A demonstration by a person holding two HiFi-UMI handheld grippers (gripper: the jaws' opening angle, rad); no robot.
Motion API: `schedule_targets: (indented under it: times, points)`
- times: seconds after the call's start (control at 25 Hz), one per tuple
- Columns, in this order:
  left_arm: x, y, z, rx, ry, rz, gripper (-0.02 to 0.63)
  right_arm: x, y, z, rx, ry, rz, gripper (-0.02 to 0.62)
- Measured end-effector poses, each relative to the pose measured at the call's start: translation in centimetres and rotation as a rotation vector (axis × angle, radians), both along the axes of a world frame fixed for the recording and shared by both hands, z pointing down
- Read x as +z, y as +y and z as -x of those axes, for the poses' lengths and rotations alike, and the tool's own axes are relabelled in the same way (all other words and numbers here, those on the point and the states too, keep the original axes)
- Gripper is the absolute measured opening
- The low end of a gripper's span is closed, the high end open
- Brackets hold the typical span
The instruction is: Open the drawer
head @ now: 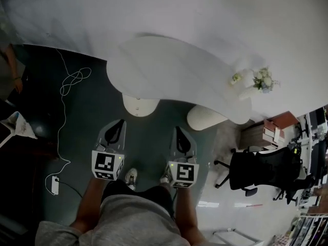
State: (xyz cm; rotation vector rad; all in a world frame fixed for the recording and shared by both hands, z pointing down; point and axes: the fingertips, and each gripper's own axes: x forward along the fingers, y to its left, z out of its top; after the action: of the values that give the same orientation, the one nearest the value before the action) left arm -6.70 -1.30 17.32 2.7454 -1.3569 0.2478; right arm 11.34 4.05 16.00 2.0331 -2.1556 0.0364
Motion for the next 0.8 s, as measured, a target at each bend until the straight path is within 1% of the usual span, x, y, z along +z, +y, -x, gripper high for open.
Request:
schedule_targets:
  times: [0.28,0.44,0.64,0.8]
  points:
    - [1.5,-2.1,-1.3,-0.122,-0.034,0.004,0.011,2.0,-4.8,-1.2,-0.144,-0.017,0.036,0.003]
    - [3.6,-3.4,-1.7,-0.201,-0.037,0.046,0.011,4.1,-7.5,-1.9,-0.214,-0.022,0.076,0.003]
    - [6.9,-5.3,-2.5,-0.263,-0.048,0.081,0.011,7.9,-10.9,-2.4,-0.275,-0.048,0.129,0.003]
    - [10.3,-6.8,-2.3,-0.301,-0.062,0.105,0.011,12.0,-12.4,-1.7,-0.319,-0.068,0.172,0.003]
